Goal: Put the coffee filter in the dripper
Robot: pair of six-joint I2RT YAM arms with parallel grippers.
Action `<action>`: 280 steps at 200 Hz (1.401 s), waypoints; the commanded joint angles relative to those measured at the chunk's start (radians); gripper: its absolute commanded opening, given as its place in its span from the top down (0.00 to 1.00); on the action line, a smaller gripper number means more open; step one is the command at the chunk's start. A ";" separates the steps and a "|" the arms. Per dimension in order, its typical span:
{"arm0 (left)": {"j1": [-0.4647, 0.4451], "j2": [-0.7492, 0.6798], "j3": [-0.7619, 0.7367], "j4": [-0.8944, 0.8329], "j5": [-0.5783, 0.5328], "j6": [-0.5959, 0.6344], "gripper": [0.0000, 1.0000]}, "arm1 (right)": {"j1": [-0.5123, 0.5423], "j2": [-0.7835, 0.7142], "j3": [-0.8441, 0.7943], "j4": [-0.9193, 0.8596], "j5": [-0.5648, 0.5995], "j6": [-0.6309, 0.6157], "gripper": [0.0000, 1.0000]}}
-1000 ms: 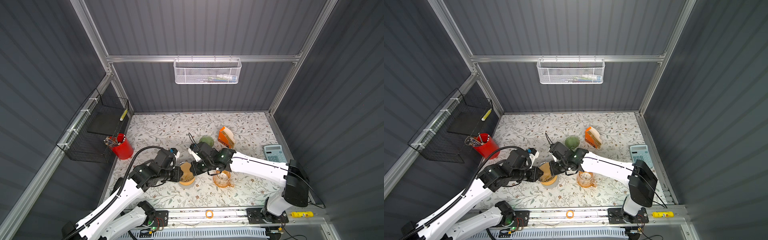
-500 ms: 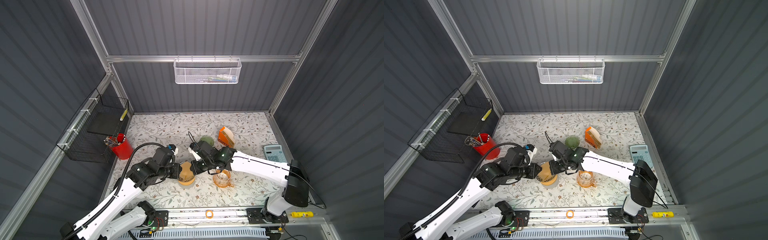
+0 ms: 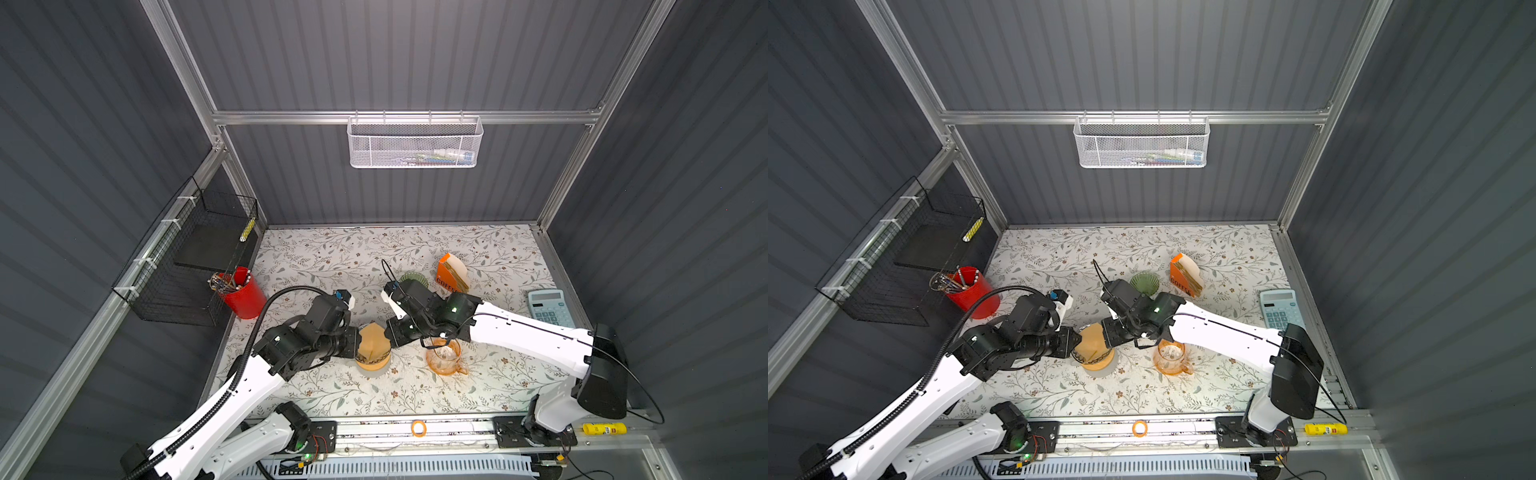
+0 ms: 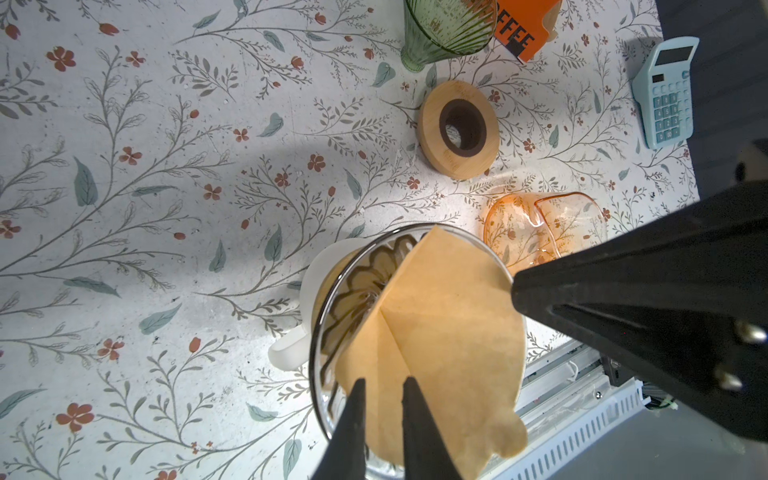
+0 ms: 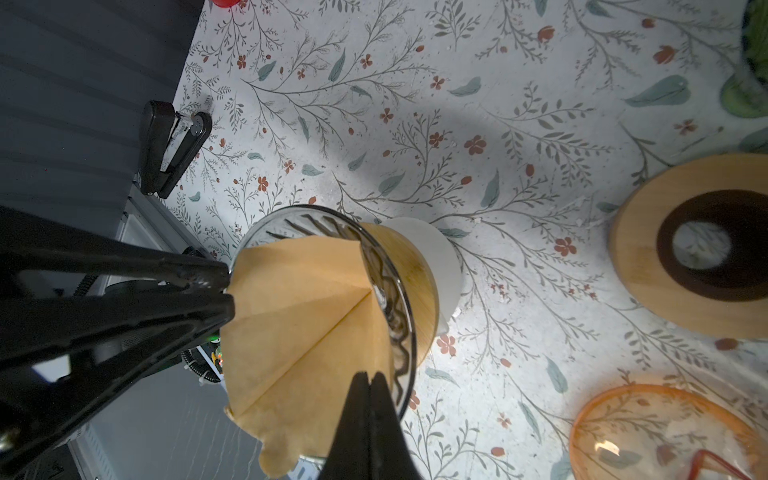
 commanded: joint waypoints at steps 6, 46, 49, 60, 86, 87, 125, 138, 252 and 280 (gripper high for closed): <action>-0.001 0.006 -0.014 -0.020 -0.007 0.015 0.81 | 0.004 -0.009 0.002 -0.029 0.029 -0.019 0.97; -0.001 0.008 -0.035 -0.015 -0.006 0.013 0.82 | 0.004 0.005 -0.007 -0.021 0.026 -0.018 0.97; -0.001 0.008 -0.037 -0.014 -0.006 0.013 0.82 | 0.004 0.007 -0.008 -0.020 0.025 -0.017 0.97; 0.000 0.008 -0.039 -0.013 -0.005 0.011 0.82 | 0.005 0.013 -0.006 -0.018 0.021 -0.019 0.97; 0.000 0.008 -0.044 -0.011 -0.004 0.010 0.82 | 0.004 0.026 -0.008 -0.012 0.011 -0.018 0.97; 0.000 0.008 -0.044 -0.011 -0.003 0.010 0.82 | 0.004 0.027 -0.009 -0.012 0.011 -0.018 0.97; -0.001 0.007 -0.046 -0.007 -0.001 0.009 0.82 | 0.003 0.041 -0.008 -0.007 0.004 -0.018 0.97; 0.000 0.008 -0.045 -0.005 0.000 0.007 0.82 | 0.004 0.045 -0.010 -0.004 0.002 -0.018 0.97; -0.001 0.017 -0.058 0.008 0.006 0.007 0.82 | 0.005 0.060 -0.024 0.007 0.001 -0.018 0.97; -0.001 0.023 -0.062 0.012 0.009 0.009 0.82 | 0.004 0.064 -0.026 0.005 0.002 -0.020 0.97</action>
